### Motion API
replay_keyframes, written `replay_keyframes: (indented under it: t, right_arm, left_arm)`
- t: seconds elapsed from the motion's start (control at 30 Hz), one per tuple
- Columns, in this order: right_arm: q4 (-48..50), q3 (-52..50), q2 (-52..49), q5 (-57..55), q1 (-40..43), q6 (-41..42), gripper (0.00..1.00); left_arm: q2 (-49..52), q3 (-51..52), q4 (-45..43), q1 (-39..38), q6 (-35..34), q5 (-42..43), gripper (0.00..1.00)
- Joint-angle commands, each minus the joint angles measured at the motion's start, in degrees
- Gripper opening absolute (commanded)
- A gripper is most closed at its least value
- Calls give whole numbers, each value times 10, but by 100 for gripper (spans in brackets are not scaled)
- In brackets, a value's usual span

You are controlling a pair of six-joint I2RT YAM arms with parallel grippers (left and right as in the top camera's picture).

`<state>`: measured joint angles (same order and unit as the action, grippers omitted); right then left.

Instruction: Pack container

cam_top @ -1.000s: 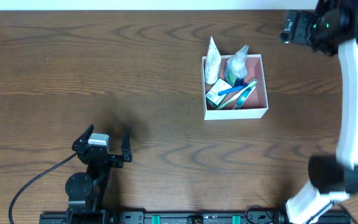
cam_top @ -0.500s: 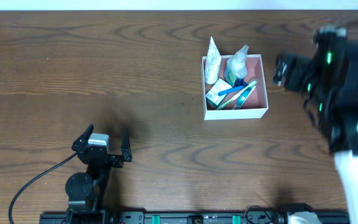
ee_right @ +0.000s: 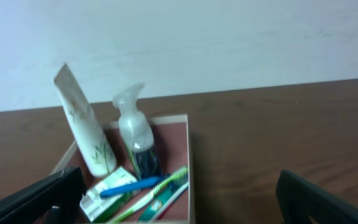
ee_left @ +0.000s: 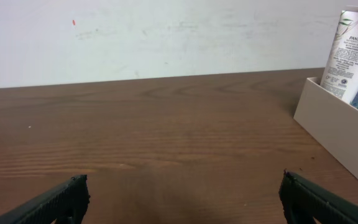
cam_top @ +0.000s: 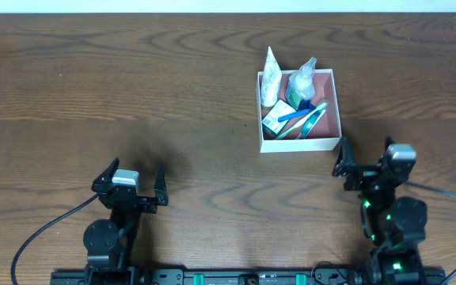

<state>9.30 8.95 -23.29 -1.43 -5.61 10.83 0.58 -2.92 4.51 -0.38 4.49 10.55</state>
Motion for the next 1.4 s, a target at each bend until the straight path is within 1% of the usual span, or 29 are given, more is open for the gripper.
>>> replay_keyframes:
  t: [0.0,0.17,0.3,0.73,1.37]
  right_arm:
    - [28,-46,37,17,13,-12,99]
    - [35,-72,74,30,20,-14,99]
    - [24,-80,108,62,34,-39,99]
    - [-134,-86,219,64,46,-43,99]
    - [-132,-86,229,62,46,-43,99]
  left_arm:
    - [-3,16,8,3,-1,4,98]
    - [-3,16,8,3,-1,4,98]
    - [-3,16,8,3,-1,4,98]
    - [-3,16,8,3,-1,4,98]
    - [-3,16,8,3,-1,4,98]
